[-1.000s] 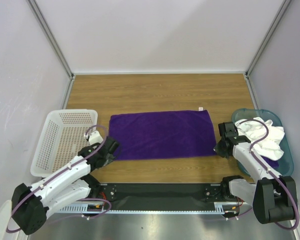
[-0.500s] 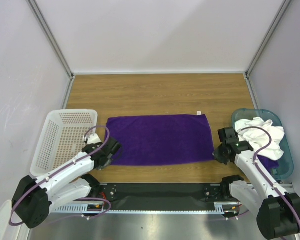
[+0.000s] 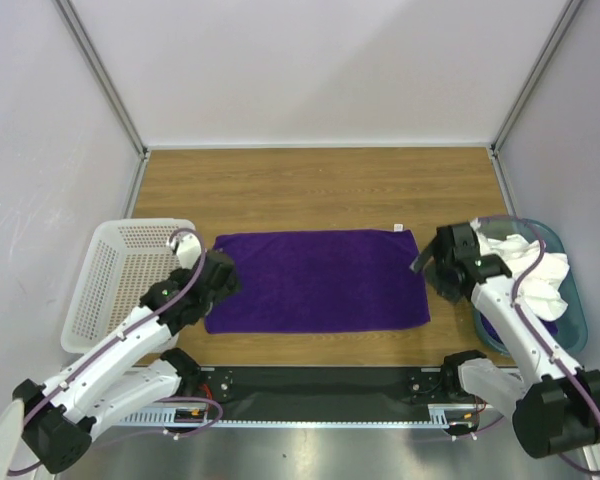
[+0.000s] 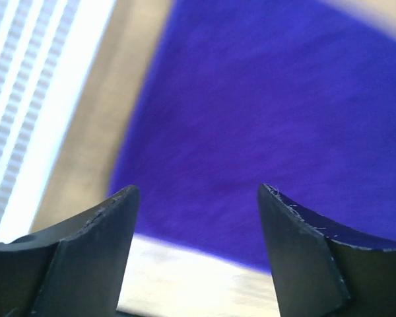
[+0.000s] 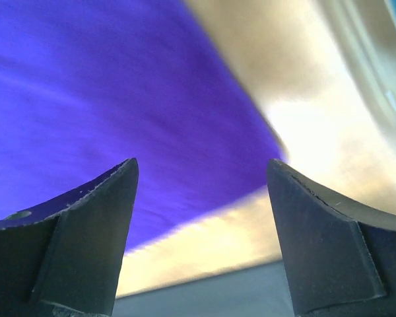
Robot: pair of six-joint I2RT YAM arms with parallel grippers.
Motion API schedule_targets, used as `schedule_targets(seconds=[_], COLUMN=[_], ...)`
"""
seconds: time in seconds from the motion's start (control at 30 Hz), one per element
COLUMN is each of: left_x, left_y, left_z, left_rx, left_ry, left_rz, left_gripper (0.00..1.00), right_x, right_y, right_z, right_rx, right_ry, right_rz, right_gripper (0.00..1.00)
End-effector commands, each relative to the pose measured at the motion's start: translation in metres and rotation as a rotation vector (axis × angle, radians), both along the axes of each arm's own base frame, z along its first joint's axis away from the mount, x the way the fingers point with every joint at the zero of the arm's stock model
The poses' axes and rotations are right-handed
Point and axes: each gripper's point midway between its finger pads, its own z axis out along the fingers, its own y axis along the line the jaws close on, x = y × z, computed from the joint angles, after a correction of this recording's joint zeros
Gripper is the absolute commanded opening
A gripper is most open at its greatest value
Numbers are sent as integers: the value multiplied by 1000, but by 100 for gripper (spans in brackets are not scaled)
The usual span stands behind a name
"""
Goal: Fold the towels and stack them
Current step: Flatten out the crumpled towel
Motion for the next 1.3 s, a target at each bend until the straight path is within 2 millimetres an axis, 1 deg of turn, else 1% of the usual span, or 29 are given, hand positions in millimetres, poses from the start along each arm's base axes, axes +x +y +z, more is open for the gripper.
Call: schedule_targets(seconds=[0.0, 0.03, 0.07, 0.1, 0.13, 0.17, 0.2, 0.23, 0.27, 0.3, 0.33, 0.37, 0.4, 0.43, 0.47, 0.5, 0.53, 0.57, 0.6, 0.63, 0.67, 0.7, 0.77, 0.8, 0.83, 0.97, 1.0, 1.17, 1.27], left_x=[40, 50, 57, 69, 75, 82, 95, 104, 110, 122, 129, 134, 143, 148, 152, 160, 163, 170, 174, 177, 179, 183, 188, 189, 191, 194, 195, 196, 196], left_y=[-19, -25, -26, -31, -34, -38, -38, -40, -49, -42, -43, -42, -40, -39, -38, -35, -33, -32, -26, -24, -21, -17, -12, -8, -7, -2, -1, 3, 8], left_z=[51, 61, 64, 68, 69, 66, 71, 59, 57, 56, 43, 39, 40, 38, 27, 31, 28, 24, 22, 19, 17, 13, 10, 4, 4, -3, -4, -10, -10], left_rx=[20, 12, 26, 35, 39, 33, 12, 14, -34, -54, -61, -69, -72, -65, -49, -41, -34, -27, -22, -23, -19, -11, -7, 1, 3, 8, 6, 16, 28], left_ry=[-166, -213, -232, -255, -270, -268, -296, -264, -248, -255, -221, -211, -215, -212, -181, -190, -182, -166, -160, -152, -146, -135, -126, -109, -107, -91, -87, -66, -69], left_rz=[-95, -101, -100, -102, -105, -113, -103, -103, -132, -106, -114, -113, -113, -116, -115, -113, -111, -104, -93, -91, -83, -73, -60, -55, -56, -55, -55, -43, -30], left_gripper=[80, 82, 83, 83, 83, 83, 83, 82, 80, 79, 78, 76, 76, 76, 75, 74, 74, 73, 72, 71, 71, 71, 71, 71, 71, 72, 72, 73, 74], right_x=[67, 77, 96, 109, 119, 134, 145, 156, 166, 174, 180, 191, 195, 200, 207, 209, 212, 217, 220, 222, 228, 229, 234, 233, 233, 230, 228, 220, 219], right_y=[9, 10, 13, 13, 12, 13, 10, 6, 7, 5, 2, -3, -1, -3, -5, -8, -8, -6, -6, -6, -1, 0, 0, 5, 4, 12, 13, 9, 8], right_z=[52, 56, 60, 66, 68, 75, 63, 68, 68, 58, 55, 58, 54, 42, 43, 36, 26, 23, 21, 18, 14, 11, 8, 7, 5, -4, -12, -36, -42], right_rx=[-31, -49, -59, -81, -96, -104, -127, -132, -129, -138, -142, -156, -140, -146, -150, -151, -151, -153, -155, -158, -153, -168, -184, -173, -195, -207, -205, -223, -228], right_ry=[-227, -248, -288, -318, -334, -378, -353, -370, -384, -367, -368, -396, -398, -371, -381, -366, -347, -361, -364, -362, -378, -381, -395, -396, -395, -387, -369, -299, -292], right_rz=[83, 111, 124, 141, 147, 152, 156, 146, 171, 176, 177, 191, 216, 225, 236, 237, 247, 284, 297, 311, 341, 373, 403, 435, 468, 598, 618, 653, 666], right_gripper=[84, 84, 84, 84, 82, 81, 79, 76, 74, 73, 70, 69, 68, 66, 65, 64, 63, 62, 62, 62, 62, 61, 61, 60, 60, 60, 59, 54, 54])
